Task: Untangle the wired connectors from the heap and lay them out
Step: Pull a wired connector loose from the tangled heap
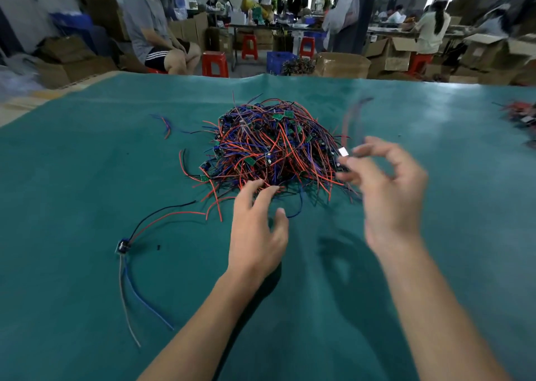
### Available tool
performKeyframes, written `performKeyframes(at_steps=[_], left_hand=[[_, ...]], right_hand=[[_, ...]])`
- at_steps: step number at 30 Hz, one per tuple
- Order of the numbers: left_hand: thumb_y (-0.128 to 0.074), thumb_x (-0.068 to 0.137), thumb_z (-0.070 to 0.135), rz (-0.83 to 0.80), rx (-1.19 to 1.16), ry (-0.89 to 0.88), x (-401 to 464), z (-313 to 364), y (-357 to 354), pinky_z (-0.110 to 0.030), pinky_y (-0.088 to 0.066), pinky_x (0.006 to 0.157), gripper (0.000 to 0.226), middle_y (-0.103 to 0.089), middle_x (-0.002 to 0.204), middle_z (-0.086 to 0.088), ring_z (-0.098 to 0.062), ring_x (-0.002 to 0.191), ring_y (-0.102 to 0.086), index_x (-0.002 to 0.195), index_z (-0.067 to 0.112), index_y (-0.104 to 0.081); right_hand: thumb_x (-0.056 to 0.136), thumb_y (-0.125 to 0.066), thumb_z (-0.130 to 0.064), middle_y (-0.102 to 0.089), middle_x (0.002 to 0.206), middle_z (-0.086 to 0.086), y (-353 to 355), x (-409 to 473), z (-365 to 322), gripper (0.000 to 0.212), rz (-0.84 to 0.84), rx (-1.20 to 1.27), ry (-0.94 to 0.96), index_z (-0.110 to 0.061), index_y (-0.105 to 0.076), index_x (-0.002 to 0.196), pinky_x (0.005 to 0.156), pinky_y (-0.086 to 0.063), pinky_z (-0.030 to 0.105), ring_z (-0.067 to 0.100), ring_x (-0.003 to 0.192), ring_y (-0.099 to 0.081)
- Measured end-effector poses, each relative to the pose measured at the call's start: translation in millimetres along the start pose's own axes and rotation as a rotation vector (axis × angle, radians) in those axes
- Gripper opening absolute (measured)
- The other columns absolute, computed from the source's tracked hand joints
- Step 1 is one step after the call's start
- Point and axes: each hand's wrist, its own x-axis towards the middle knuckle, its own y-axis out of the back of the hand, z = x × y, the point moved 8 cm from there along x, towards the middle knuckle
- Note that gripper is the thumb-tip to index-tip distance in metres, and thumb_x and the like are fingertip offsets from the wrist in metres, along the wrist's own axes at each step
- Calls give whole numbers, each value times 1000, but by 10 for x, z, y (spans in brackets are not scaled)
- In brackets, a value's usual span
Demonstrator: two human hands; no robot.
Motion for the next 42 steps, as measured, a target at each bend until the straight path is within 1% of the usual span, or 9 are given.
performKeyframes(at_steps=[3,7,13,18,22,27,30,34,42], left_hand=[[-50,103,17,-103,-709,368,-108,-161,-27,-34,-60,69,19,-74,88,-9,-23,82,-72,103,14,-69],[-44,106,27,-252,-1075,702,-155,-228,-218,-27,-60,67,43,-71,77,-12,-20,74,-69,77,12,-72],[-66,87,21,-477,-1206,708,-99,-129,-337,-25,-58,66,14,-73,94,-12,-23,80,-74,96,16,-75],[-58,95,6,-336,-1164,739,-80,-253,-326,-23,-58,65,18,-72,92,-17,-19,75,-73,106,-2,-69],[-68,83,5,-302,-1115,664,-50,-254,-259,-25,-58,69,18,-73,87,-16,-24,79,-74,100,-2,-71],[-72,78,5,-289,-1115,679,-24,-251,-208,-22,-58,64,12,-70,72,-6,-15,67,-71,90,6,-71],[-71,78,7,-312,-1115,713,-36,-259,-204,-21,-56,60,4,-66,64,-4,-18,69,-72,80,11,-71],[-75,71,10,-328,-1174,707,-34,-221,-225,-21,-55,58,8,-71,74,-12,-19,68,-72,79,9,-77],[-74,68,8,-302,-1140,697,-42,-214,-241,-20,-56,58,7,-73,77,-18,-19,66,-73,74,9,-79]], right_hand=[[68,-72,12,-75,95,3,-384,-322,439,26,-258,84,-185,-14,-74,70,88,-58,41,29,96,-74],[72,-73,18,-79,93,4,-532,-594,745,33,-462,-9,-289,-14,-80,75,83,-55,24,15,90,-75],[81,-65,11,-78,88,13,-475,-489,875,28,-379,186,-447,-10,-81,70,75,-53,25,18,85,-72],[79,-74,12,-77,85,11,-439,-460,923,25,-304,171,-435,-13,-78,77,72,-57,28,19,78,-72],[78,-77,12,-76,86,15,-335,-376,995,27,-225,205,-461,-9,-65,90,76,-59,39,26,76,-72],[68,-83,-14,-75,85,15,-448,-448,1013,18,-393,200,-550,-6,-80,84,80,-59,34,27,76,-72],[67,-84,-21,-73,80,13,-440,-434,973,18,-447,132,-552,-9,-81,81,70,-56,27,23,73,-69],[73,-85,-11,-70,75,10,-326,-354,947,6,-272,132,-495,-10,-79,74,63,-50,24,18,68,-61],[82,-80,1,-64,63,3,99,-118,914,12,84,209,-450,-6,-73,75,55,-46,21,12,57,-57]])
